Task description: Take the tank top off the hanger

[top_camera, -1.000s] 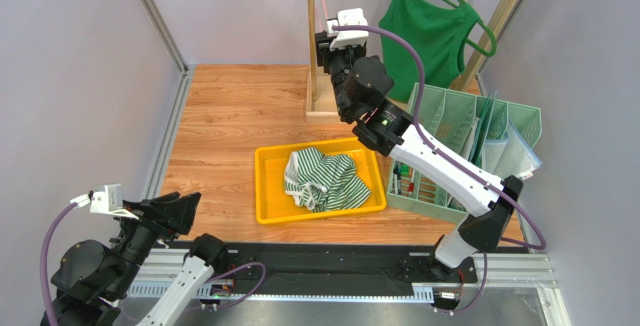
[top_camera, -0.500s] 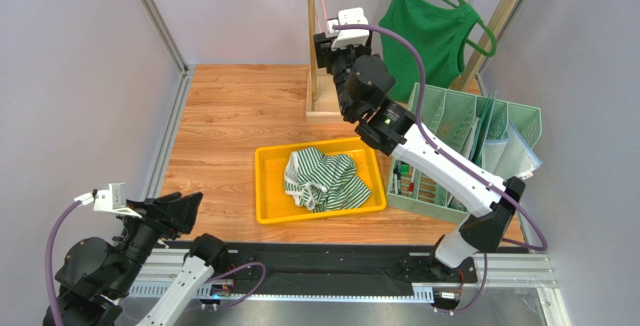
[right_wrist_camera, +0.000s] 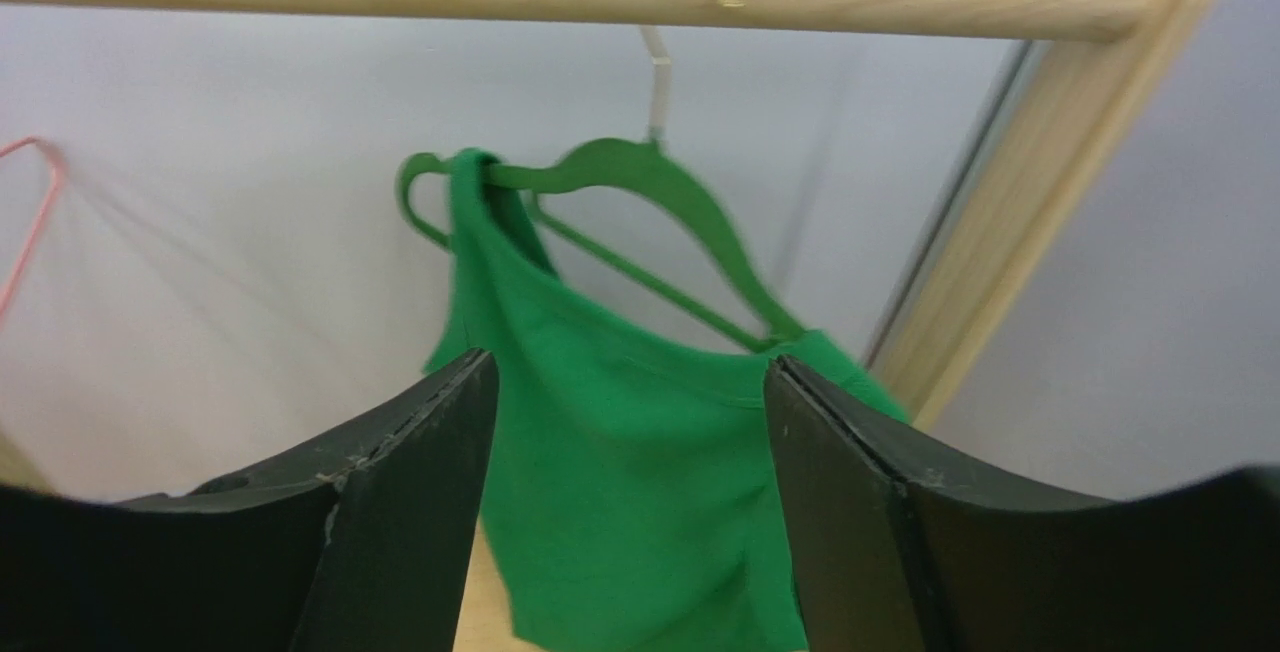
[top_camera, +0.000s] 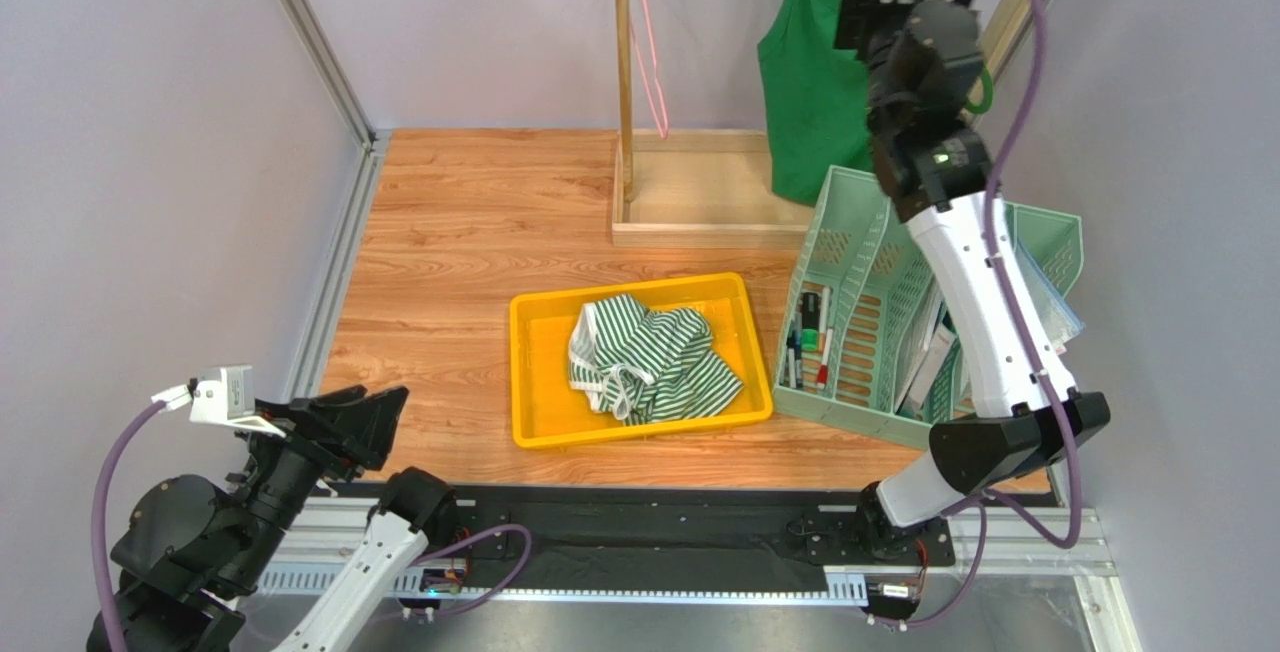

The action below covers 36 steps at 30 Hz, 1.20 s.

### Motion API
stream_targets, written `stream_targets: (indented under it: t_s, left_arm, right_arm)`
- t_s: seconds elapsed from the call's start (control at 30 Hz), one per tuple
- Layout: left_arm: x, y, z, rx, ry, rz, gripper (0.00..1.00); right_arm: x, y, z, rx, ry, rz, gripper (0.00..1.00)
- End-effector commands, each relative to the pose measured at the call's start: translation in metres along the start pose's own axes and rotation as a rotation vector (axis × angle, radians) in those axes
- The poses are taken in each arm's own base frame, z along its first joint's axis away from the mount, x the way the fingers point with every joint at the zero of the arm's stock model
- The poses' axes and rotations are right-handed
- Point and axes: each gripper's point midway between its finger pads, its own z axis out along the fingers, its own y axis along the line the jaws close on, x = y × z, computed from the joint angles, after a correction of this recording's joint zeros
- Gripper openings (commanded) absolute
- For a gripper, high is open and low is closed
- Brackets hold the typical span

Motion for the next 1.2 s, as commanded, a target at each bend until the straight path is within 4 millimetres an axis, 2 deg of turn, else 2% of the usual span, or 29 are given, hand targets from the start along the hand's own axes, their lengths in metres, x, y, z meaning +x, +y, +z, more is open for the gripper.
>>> stream_targets:
  t_s: [0.0, 0.03, 0.07, 0.1, 0.13, 0.17, 0.27, 0.43, 0.57, 0.63, 0.8, 0.93, 1.03, 1.07, 1.17]
  left_arm:
    - [0.005, -0.009, 0.01, 0.034, 0.045, 0.018, 0.72]
    - [0.006, -0.014, 0.011, 0.055, 0.058, 0.021, 0.73]
    - [0.007, -0.017, 0.016, 0.057, 0.082, 0.025, 0.73]
    - [0.009, -0.019, 0.019, 0.062, 0.099, 0.026, 0.72]
    - [0.011, -0.024, 0.022, 0.081, 0.118, 0.028, 0.72]
    - [0.013, -0.026, 0.027, 0.086, 0.143, 0.032, 0.72]
    - [0.017, -0.035, 0.035, 0.114, 0.183, 0.033, 0.72]
    - [0.017, -0.042, 0.038, 0.145, 0.201, 0.038, 0.71]
    - [0.02, -0.041, 0.043, 0.138, 0.21, 0.046, 0.71]
    - [0.024, -0.041, 0.046, 0.14, 0.225, 0.048, 0.71]
    - [0.026, -0.046, 0.053, 0.16, 0.233, 0.043, 0.71]
    - [0.029, -0.05, 0.055, 0.18, 0.247, 0.041, 0.71]
    - [0.028, -0.048, 0.053, 0.176, 0.238, 0.044, 0.71]
    - [0.028, -0.048, 0.053, 0.174, 0.237, 0.042, 0.71]
    - [0.028, -0.048, 0.051, 0.178, 0.231, 0.037, 0.7]
  right_arm:
    - [-0.014, -0.047, 0.01, -0.094, 0.023, 0.058, 0.78]
    - [-0.014, -0.054, 0.013, -0.111, 0.037, 0.065, 0.79]
    - [0.008, -0.062, 0.023, -0.144, 0.108, 0.061, 0.79]
    - [0.01, -0.065, 0.026, -0.164, 0.125, 0.072, 0.84]
    - [-0.005, -0.07, 0.025, -0.165, 0.1, 0.076, 0.84]
    - [0.005, -0.085, 0.029, -0.169, 0.13, 0.068, 0.85]
    - [0.006, -0.103, 0.036, -0.182, 0.117, 0.067, 0.95]
    - [0.026, -0.12, 0.049, -0.265, 0.137, 0.127, 0.97]
    - [0.055, -0.124, 0.053, -0.304, 0.193, 0.195, 0.97]
    - [0.058, -0.123, 0.05, -0.336, 0.196, 0.215, 0.98]
    - [0.077, -0.126, 0.051, -0.368, 0.217, 0.273, 0.91]
    - [0.081, -0.126, 0.053, -0.363, 0.216, 0.288, 0.9]
    - [0.078, -0.119, 0.052, -0.397, 0.214, 0.316, 0.8]
    - [0.076, -0.117, 0.052, -0.409, 0.21, 0.328, 0.71]
    - [0.08, -0.112, 0.051, -0.436, 0.226, 0.366, 0.56]
